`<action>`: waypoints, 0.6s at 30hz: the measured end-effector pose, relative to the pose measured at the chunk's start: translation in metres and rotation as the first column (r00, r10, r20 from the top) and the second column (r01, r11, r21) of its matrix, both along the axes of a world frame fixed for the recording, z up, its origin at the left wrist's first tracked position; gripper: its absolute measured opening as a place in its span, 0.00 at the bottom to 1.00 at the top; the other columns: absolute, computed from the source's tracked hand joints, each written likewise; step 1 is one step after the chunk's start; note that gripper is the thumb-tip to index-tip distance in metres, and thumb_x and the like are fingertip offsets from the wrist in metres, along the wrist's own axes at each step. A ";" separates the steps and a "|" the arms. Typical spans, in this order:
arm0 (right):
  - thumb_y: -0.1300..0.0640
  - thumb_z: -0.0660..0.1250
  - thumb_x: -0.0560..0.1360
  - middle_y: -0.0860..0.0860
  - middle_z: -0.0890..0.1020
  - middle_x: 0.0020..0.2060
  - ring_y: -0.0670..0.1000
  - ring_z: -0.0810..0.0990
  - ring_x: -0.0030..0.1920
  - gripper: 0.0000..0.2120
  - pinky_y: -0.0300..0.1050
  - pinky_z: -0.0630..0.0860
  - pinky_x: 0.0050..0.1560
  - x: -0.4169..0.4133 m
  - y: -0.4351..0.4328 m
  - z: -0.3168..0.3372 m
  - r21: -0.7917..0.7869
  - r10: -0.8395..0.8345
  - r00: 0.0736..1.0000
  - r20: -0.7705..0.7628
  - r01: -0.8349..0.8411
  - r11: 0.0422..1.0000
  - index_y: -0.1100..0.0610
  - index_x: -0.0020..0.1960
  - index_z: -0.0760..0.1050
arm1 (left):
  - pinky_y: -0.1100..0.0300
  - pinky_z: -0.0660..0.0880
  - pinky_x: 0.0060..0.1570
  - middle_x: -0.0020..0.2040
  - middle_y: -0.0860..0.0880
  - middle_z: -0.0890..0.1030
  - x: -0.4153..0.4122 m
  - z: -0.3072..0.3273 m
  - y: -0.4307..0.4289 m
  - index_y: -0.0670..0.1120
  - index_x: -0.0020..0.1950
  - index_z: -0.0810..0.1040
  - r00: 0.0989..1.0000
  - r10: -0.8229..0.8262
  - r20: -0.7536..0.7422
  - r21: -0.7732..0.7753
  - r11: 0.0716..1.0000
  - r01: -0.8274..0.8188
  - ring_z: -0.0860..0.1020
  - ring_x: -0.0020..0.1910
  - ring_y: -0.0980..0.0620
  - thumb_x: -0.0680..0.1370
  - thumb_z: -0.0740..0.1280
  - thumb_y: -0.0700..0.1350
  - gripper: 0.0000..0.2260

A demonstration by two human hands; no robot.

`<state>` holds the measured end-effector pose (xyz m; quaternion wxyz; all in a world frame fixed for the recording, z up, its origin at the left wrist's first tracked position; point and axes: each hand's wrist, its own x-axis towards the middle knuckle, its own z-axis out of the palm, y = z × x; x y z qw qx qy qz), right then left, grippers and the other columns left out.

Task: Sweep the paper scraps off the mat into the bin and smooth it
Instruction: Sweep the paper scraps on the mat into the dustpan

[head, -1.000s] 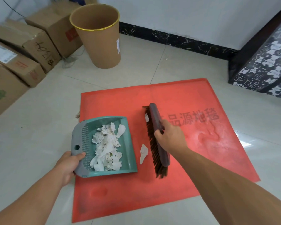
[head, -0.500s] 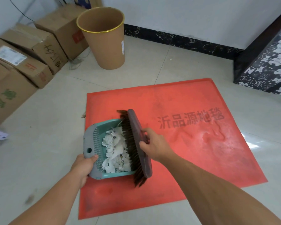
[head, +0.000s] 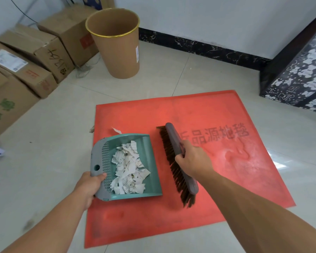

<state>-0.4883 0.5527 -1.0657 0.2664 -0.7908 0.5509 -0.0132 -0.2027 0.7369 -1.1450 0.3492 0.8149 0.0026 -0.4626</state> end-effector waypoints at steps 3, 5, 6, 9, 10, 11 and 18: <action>0.53 0.60 0.72 0.52 0.76 0.38 0.60 0.76 0.39 0.20 0.47 0.71 0.35 0.000 0.007 -0.007 0.034 -0.010 1.000 0.002 0.010 0.999 0.52 0.64 0.67 | 0.42 0.79 0.53 0.53 0.42 0.84 0.002 0.000 -0.001 0.43 0.61 0.76 1.000 -0.008 -0.004 -0.002 1.000 0.008 0.83 0.49 0.41 0.77 0.70 0.44 0.14; 0.54 0.60 0.72 0.53 0.78 0.39 0.60 0.78 0.39 0.20 0.47 0.73 0.35 0.006 0.010 -0.010 0.056 -0.029 0.999 0.041 0.027 0.998 0.52 0.64 0.67 | 0.42 0.79 0.54 0.53 0.43 0.84 0.003 0.002 0.000 0.44 0.61 0.76 1.000 -0.012 -0.012 -0.005 1.000 0.012 0.83 0.49 0.41 0.76 0.70 0.44 0.14; 0.53 0.60 0.72 0.53 0.79 0.39 0.60 0.78 0.39 0.20 0.48 0.75 0.36 0.010 0.011 -0.011 0.068 -0.046 0.997 0.066 0.041 0.997 0.52 0.63 0.68 | 0.42 0.79 0.54 0.53 0.43 0.84 0.004 0.003 0.000 0.44 0.61 0.76 1.000 -0.009 -0.015 -0.010 1.000 0.009 0.83 0.50 0.41 0.76 0.70 0.44 0.15; 0.54 0.60 0.72 0.56 0.80 0.40 0.62 0.78 0.40 0.19 0.50 0.76 0.38 0.022 0.011 -0.011 0.070 -0.064 0.991 0.119 0.056 0.996 0.53 0.62 0.69 | 0.44 0.79 0.54 0.54 0.43 0.84 0.012 0.007 0.006 0.43 0.64 0.75 1.000 0.011 -0.026 -0.029 1.000 -0.012 0.83 0.51 0.42 0.77 0.70 0.45 0.16; 0.54 0.60 0.72 0.56 0.80 0.40 0.62 0.78 0.40 0.19 0.50 0.76 0.38 0.026 0.010 -0.011 0.064 -0.062 0.990 0.130 0.054 0.996 0.53 0.62 0.69 | 0.44 0.79 0.54 0.55 0.43 0.84 0.017 0.010 0.008 0.43 0.64 0.74 0.999 0.024 -0.028 -0.039 0.999 -0.025 0.83 0.51 0.42 0.77 0.70 0.45 0.17; 0.54 0.60 0.72 0.57 0.79 0.40 0.62 0.78 0.40 0.18 0.50 0.76 0.38 0.031 0.008 -0.010 0.057 -0.057 0.989 0.140 0.050 0.997 0.53 0.62 0.68 | 0.44 0.79 0.54 0.55 0.43 0.84 0.022 0.013 0.010 0.43 0.65 0.74 0.999 0.035 -0.026 -0.049 0.998 -0.036 0.83 0.51 0.42 0.77 0.70 0.45 0.17; 0.53 0.60 0.74 0.58 0.81 0.48 0.63 0.79 0.48 0.22 0.52 0.75 0.43 0.067 -0.002 -0.006 0.027 0.011 0.986 0.164 -0.016 1.000 0.53 0.68 0.67 | 0.49 0.75 0.53 0.60 0.40 0.81 0.067 0.046 0.021 0.38 0.66 0.75 0.980 0.176 0.096 -0.069 0.983 -0.170 0.79 0.53 0.42 0.81 0.64 0.40 0.14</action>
